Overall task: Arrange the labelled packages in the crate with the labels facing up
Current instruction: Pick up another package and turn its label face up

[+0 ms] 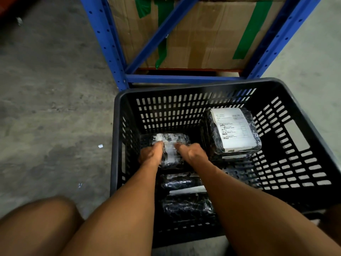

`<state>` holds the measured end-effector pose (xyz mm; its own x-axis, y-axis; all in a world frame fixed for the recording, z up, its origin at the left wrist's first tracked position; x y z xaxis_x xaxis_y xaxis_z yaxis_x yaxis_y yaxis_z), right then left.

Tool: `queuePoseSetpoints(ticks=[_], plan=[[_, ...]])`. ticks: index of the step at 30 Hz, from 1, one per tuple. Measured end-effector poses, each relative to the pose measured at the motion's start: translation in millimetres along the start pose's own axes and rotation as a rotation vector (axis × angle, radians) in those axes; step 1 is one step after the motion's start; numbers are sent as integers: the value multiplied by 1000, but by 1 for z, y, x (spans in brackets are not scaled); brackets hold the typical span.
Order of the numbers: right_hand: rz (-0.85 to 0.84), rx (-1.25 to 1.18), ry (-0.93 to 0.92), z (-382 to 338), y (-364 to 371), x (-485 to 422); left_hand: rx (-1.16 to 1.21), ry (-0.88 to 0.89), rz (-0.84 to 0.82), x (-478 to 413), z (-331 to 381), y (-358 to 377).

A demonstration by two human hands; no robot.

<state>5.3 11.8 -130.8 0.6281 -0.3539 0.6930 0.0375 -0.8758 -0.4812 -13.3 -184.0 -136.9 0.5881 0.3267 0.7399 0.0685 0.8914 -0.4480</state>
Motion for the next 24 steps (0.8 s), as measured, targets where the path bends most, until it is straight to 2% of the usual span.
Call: queuePoseSetpoints(ticks=[3,6,10,12,15,18,21,24], plan=[[112,11,-79,-12,-13,10,56,96,72,7,22,-9],[225,-147,-199,-27,-31,22,30,259,169,23,49,-24],[137,-390,-238,-26,-31,33,215,277,152,34,64,-41],[92,-429,-248,-27,-31,36,145,313,143,36,68,-46],[144,-388,-235,-29,-45,37,-19,444,126,45,76,-45],[125,-482,-222,-29,-51,37,-20,527,106,53,88,-48],[109,-695,-182,-22,-53,35,-12,566,18,60,97,-46],[126,-720,-186,-23,-57,35,-188,542,43,62,86,-48]])
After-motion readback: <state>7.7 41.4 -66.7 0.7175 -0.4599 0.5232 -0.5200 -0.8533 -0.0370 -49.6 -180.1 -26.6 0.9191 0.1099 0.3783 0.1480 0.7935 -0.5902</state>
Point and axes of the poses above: each hand's wrist, its own x-axis away from the middle knuckle, its own y-axis out of the palm, z = x × y, the point moved 10 cm from there along -x, towards the middle knuckle, and after that the axes turned 4 degrees about -x, right-handed, at the moved point
